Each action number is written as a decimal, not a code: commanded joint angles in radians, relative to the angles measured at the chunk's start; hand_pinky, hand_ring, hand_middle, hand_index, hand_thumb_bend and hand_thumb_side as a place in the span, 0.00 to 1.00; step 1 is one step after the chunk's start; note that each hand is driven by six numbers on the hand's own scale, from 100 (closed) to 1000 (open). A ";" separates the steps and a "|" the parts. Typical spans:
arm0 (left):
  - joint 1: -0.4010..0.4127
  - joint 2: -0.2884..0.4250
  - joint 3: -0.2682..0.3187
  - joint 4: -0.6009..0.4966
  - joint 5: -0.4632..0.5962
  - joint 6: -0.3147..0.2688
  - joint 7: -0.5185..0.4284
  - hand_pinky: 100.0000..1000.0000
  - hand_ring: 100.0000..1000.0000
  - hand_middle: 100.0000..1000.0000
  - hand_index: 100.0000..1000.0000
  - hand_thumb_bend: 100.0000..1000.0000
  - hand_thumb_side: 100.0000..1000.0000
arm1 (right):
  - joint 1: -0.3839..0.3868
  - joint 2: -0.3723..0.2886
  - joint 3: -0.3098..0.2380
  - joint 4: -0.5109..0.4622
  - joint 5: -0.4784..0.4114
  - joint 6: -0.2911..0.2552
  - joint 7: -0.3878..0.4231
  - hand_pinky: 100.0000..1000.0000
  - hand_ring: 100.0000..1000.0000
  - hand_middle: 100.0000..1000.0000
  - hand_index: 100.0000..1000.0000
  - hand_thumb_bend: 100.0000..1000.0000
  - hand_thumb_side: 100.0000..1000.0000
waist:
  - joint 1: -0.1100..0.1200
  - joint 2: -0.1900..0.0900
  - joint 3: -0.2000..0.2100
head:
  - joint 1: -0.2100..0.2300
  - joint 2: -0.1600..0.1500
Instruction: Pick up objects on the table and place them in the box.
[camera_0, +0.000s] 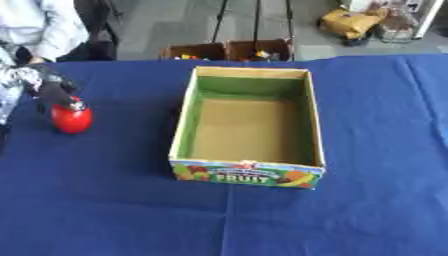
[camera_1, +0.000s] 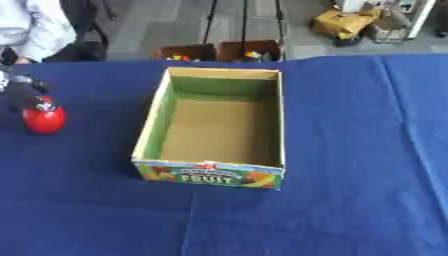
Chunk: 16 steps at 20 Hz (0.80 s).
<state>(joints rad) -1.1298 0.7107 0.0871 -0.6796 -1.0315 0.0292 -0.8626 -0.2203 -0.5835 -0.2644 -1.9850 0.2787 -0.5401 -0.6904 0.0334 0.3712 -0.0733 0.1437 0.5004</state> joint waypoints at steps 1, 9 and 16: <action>-0.010 0.040 0.007 -0.007 0.019 -0.004 -0.005 0.56 0.75 0.95 1.00 0.19 0.61 | -0.004 -0.013 -0.012 -0.015 -0.004 -0.011 -0.016 0.67 0.73 0.69 0.82 0.00 0.92 | -0.003 -0.025 0.001 | -0.001 -0.004; 0.025 0.066 -0.002 -0.042 0.076 -0.031 -0.011 0.54 0.74 0.95 1.00 0.19 0.61 | -0.001 -0.011 -0.014 -0.015 -0.007 -0.008 -0.018 0.67 0.73 0.69 0.82 0.00 0.92 | -0.003 -0.025 0.009 | -0.007 -0.003; 0.045 0.071 0.000 -0.041 0.107 -0.029 -0.021 0.50 0.71 0.93 1.00 0.01 0.51 | -0.002 -0.007 -0.016 -0.015 -0.012 -0.007 -0.021 0.67 0.72 0.69 0.82 0.00 0.93 | -0.006 -0.027 0.012 | -0.009 -0.006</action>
<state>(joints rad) -1.0739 0.7386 0.0840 -0.7104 -0.9337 0.0007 -0.8799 -0.2190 -0.5750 -0.2653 -1.9850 0.2709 -0.5356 -0.6950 0.0290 0.3704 -0.0617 0.1343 0.5004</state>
